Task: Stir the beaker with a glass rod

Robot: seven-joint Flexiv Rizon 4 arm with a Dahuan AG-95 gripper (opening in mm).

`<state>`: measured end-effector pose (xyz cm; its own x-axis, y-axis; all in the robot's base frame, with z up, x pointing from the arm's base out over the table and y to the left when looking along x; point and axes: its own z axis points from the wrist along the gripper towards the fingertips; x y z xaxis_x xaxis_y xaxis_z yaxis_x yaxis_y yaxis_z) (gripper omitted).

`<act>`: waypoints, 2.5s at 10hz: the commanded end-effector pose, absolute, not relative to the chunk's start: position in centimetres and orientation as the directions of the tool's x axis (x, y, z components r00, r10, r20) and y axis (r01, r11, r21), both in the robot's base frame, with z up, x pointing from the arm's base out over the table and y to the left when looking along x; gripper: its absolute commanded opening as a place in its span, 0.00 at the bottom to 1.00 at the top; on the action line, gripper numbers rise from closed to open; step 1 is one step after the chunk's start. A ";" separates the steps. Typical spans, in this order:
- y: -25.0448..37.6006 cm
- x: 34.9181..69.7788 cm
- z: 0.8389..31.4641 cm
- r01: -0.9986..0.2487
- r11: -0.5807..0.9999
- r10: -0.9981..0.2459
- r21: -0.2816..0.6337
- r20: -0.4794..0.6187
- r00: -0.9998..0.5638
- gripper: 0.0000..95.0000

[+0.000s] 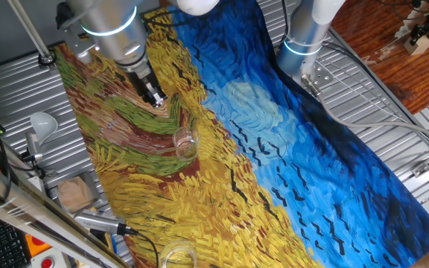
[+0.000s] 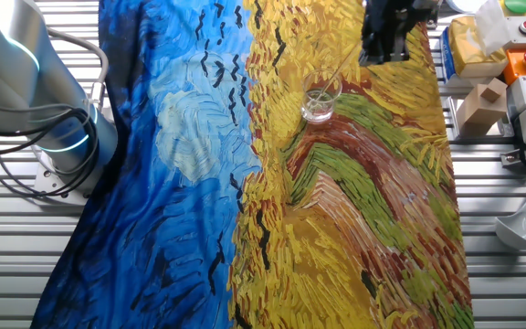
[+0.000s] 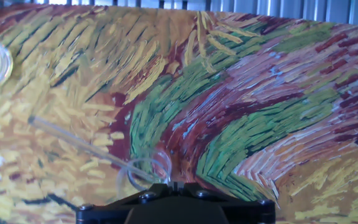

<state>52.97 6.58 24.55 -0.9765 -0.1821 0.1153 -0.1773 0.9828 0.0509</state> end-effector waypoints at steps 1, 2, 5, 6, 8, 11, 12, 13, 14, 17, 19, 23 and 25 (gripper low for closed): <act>6.4 52.6 24.5 -0.194 0.980 -0.199 0.050 0.109 -0.974 0.00; 6.4 52.6 24.5 -0.218 0.974 -0.223 0.055 0.108 -0.969 0.00; 6.4 52.6 24.5 -0.323 0.944 -0.328 0.064 0.104 -0.939 0.00; 6.4 52.6 24.5 -0.331 0.941 -0.336 0.065 0.102 -0.936 0.00; 6.4 52.6 24.5 -0.335 0.940 -0.340 0.065 0.095 -0.935 0.00; 6.4 52.7 24.6 -0.347 0.935 -0.353 0.068 0.094 -0.931 0.00; 7.2 53.1 24.7 -0.357 0.931 -0.362 0.071 0.091 -0.928 0.00; 8.0 53.4 24.7 -0.356 0.932 -0.361 0.069 0.092 -0.928 0.00; 8.6 53.5 24.8 -0.357 0.932 -0.362 0.069 0.093 -0.928 0.00; 10.5 53.3 26.4 -0.382 0.922 -0.387 0.069 0.092 -0.917 0.00; 12.0 53.4 26.9 -0.370 0.927 -0.375 0.063 0.096 -0.922 0.20; 15.7 55.3 26.3 -0.352 0.935 -0.355 0.053 0.100 -0.929 0.20; 16.9 55.6 26.0 -0.340 0.939 -0.344 0.054 0.098 -0.934 0.20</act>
<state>55.81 17.35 25.95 -0.9342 -0.3430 0.0986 -0.3391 0.9392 0.0542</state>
